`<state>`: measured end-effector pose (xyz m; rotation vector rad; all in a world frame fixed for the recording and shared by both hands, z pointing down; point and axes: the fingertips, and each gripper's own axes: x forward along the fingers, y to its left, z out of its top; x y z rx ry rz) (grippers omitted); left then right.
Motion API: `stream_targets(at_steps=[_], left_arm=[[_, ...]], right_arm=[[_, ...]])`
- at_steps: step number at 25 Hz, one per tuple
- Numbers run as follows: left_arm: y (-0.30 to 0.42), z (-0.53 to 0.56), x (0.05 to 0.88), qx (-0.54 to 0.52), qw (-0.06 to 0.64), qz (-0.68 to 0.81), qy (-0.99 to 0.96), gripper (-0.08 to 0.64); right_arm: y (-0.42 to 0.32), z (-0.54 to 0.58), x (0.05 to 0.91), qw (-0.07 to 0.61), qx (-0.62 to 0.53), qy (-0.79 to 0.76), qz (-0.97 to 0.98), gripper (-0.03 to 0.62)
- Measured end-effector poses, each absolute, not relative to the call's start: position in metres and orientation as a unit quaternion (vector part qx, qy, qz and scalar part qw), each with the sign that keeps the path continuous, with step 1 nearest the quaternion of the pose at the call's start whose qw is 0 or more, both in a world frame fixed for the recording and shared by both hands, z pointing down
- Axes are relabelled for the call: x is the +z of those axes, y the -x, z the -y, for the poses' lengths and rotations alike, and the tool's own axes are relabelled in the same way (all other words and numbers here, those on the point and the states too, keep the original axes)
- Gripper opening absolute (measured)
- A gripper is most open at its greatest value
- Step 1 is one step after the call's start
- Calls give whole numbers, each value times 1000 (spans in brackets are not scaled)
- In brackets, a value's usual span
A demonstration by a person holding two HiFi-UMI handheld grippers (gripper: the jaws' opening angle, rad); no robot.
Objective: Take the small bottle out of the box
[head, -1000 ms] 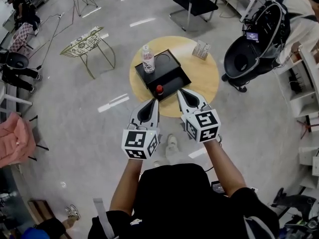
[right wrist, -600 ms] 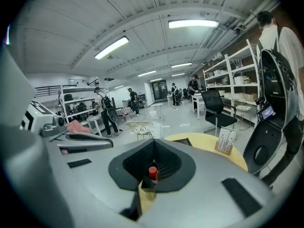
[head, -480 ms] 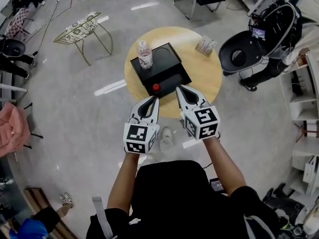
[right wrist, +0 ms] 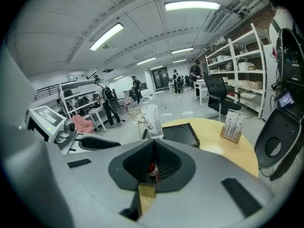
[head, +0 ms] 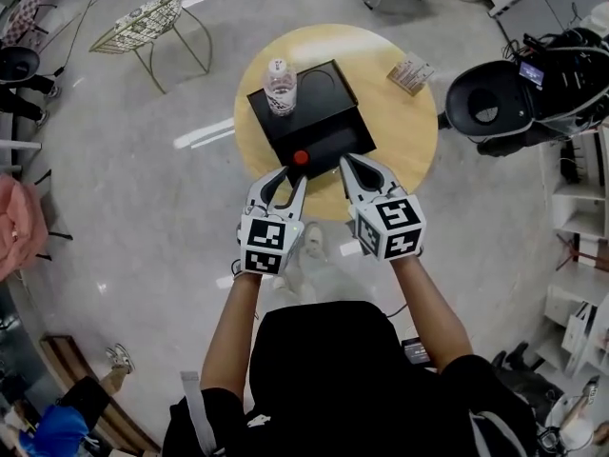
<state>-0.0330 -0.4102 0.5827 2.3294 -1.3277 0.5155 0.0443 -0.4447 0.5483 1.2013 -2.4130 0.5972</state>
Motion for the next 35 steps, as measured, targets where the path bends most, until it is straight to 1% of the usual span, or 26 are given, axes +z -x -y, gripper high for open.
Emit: stream_targets(at_steps=[5,14,28,30,32,35], left_arm=[[30,424,615,209,217,455,-838,158],[25,444,668,260,217,443,-830,209],[17,454,693,314,201,436,-819,207],[16,455,695,317,200,437,-817,197],[16,456,696,318,199,441,-816,160],[16,457,695,319,198,442,-815,155]], right_arm=[[-47,452,570,202,228,-428,851,-2],[-49,458,596,219,243,-430,841,-2],[-61,452,613,224,267,-441,827,-2],[-63,451,614,224,268,-442,826,-2],[-64,451,615,224,269,-443,825,-2],[-65,450,616,225,271,-443,824,-2]])
